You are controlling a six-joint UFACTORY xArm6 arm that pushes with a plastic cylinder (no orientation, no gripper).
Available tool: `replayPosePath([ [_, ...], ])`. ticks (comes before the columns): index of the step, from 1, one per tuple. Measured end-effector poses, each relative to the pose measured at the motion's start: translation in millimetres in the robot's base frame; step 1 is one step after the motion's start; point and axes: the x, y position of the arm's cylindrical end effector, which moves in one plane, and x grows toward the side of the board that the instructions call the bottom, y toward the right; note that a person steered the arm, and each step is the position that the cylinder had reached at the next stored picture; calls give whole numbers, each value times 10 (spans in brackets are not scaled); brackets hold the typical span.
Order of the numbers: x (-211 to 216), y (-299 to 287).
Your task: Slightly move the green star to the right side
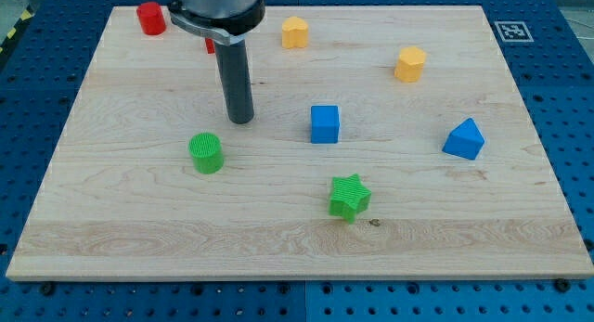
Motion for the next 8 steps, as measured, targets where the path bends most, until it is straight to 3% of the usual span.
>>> replayPosePath([
  [4,208,234],
  [8,828,624],
])
